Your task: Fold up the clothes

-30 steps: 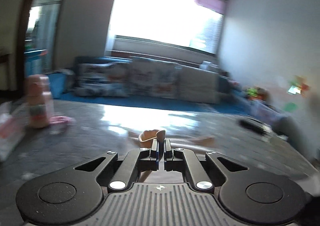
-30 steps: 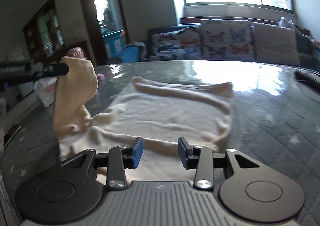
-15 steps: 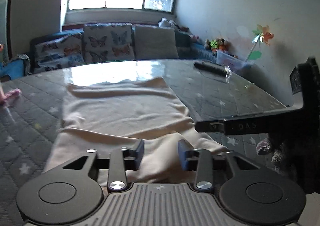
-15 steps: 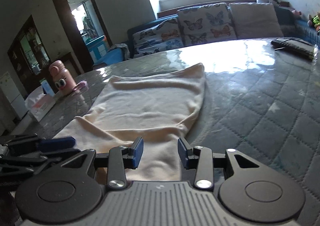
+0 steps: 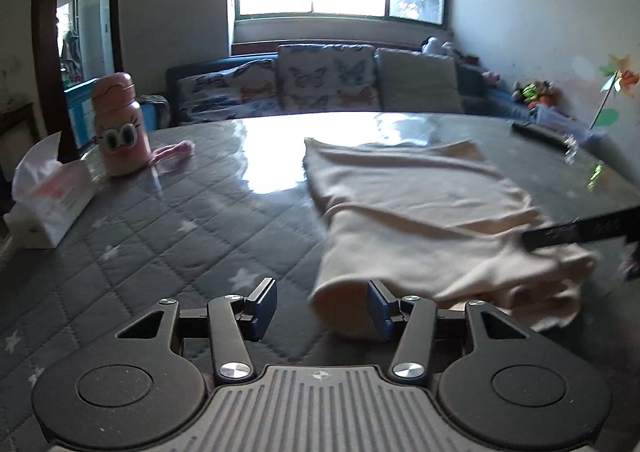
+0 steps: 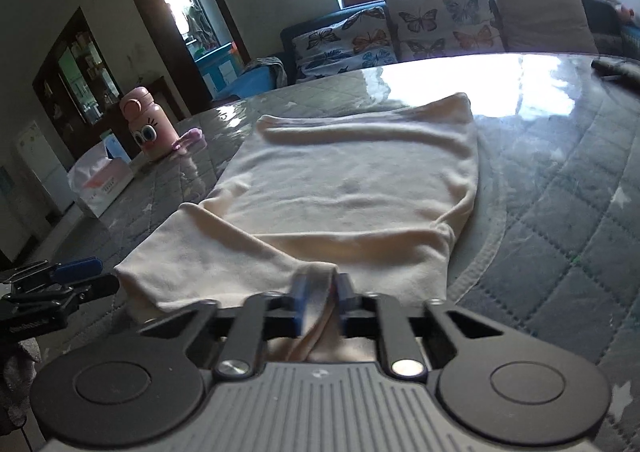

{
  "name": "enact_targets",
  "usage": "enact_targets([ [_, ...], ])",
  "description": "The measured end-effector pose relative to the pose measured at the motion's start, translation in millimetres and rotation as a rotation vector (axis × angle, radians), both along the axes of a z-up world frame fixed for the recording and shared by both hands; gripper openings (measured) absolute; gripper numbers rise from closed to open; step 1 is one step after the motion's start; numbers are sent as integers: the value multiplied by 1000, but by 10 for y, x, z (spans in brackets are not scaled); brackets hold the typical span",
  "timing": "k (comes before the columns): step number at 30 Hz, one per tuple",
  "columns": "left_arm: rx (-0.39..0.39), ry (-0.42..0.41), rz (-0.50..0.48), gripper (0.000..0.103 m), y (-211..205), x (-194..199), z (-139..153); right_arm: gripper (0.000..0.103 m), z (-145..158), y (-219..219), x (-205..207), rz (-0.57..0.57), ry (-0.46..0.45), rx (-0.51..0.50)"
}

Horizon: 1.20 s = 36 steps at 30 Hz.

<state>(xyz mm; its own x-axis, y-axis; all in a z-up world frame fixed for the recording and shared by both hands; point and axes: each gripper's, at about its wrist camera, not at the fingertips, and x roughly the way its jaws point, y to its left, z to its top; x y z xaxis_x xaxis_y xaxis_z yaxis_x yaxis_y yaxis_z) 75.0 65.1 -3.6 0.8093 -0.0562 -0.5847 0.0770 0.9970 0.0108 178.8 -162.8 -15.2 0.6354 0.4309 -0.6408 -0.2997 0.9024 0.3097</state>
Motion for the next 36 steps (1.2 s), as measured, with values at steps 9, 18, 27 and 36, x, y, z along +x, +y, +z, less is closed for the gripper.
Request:
enact_targets([
  [9,37,-2,-29,37,-48,80,-161,1,473,11,-23,2,-152,-62],
  [18,21,-11,-20,10,0,49,-163,21,242,-41,47,11,-43,-34],
  [27,21,-8,-17,11,-34,54,-186,27,-30,-6,45,2,18,-29],
  [36,72,-49,-2,5,-61,-2,-150,3,177,115,-55,27,-96,-119],
])
